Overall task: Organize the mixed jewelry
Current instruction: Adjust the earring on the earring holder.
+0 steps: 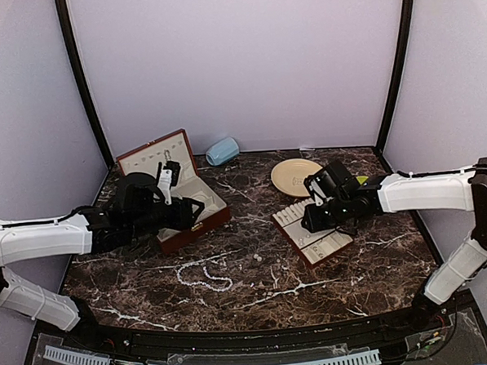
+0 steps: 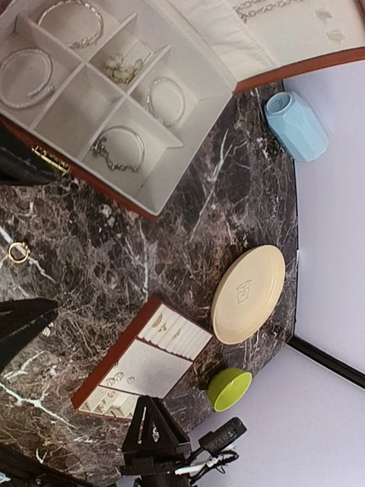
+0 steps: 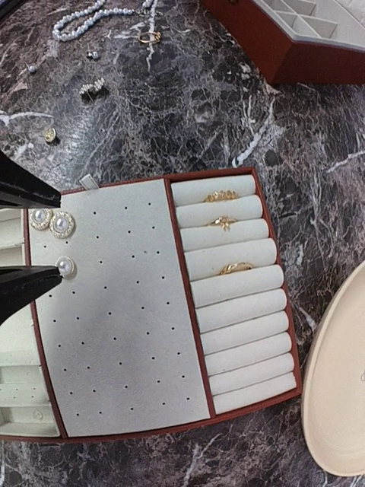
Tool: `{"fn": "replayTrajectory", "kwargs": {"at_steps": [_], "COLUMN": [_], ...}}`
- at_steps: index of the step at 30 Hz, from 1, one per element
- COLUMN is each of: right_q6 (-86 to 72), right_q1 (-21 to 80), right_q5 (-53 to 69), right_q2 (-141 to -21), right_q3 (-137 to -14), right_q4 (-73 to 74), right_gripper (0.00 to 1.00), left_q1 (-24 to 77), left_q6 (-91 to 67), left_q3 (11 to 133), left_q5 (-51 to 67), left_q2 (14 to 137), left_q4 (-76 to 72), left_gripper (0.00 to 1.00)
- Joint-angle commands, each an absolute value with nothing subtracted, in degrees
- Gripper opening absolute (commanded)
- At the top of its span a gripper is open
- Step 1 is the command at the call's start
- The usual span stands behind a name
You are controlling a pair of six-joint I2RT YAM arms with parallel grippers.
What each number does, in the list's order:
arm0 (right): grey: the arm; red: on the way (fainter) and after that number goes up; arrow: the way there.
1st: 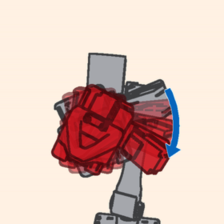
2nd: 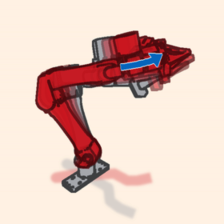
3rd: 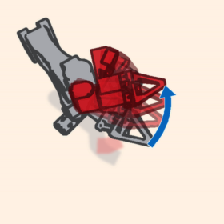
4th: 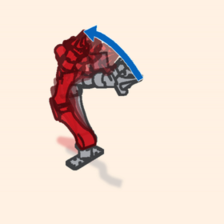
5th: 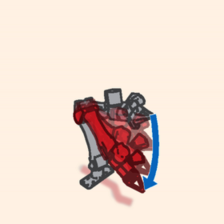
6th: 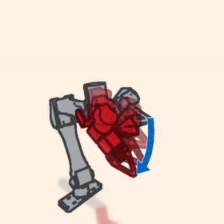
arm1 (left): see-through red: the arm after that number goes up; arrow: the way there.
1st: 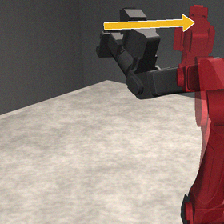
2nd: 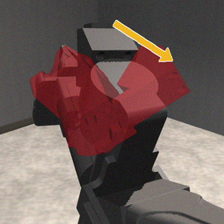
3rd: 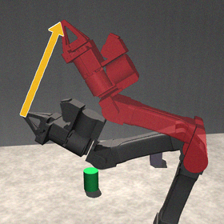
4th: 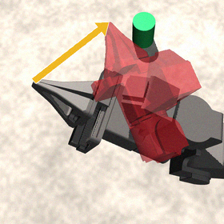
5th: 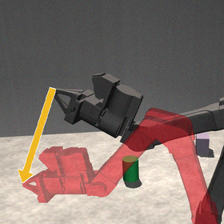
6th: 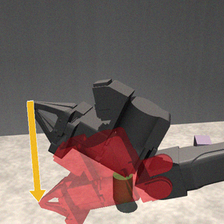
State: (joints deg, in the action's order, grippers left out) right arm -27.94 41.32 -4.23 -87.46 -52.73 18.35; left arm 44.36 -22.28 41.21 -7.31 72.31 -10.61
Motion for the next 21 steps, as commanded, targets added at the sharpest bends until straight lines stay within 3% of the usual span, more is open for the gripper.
{"fn": "replayTrajectory", "kwargs": {"at_steps": [1,6,13,21], "right_q6": [-25.7,-26.0,-28.6,-33.0], "right_q1": [41.9,43.4,49.9,53.9], "right_q5": [-1.2,-0.5,-3.0,-3.8], "right_q2": [-84.8,-84.1,-88.9,-95.8], "right_q3": [-54.6,-54.6,-56.7,-59.7], "right_q4": [19.5,20.7,21.1,20.5], "right_gripper": [0.28,0.28,0.3,0.3], "left_q1": [40.0,32.4,17.3,13.8], "left_q6": [-20.1,-17.3,-13.6,-8.5], "left_q3": [45.3,51.6,58.0,52.4], "left_q5": [-5.1,1.9,13.1,3.0], "left_q2": [68.9,67.8,68.7,64.2], "left_q4": [-2.3,6.0,13.5,10.0], "left_gripper": [0.59,0.72,0.76,0.76]}}
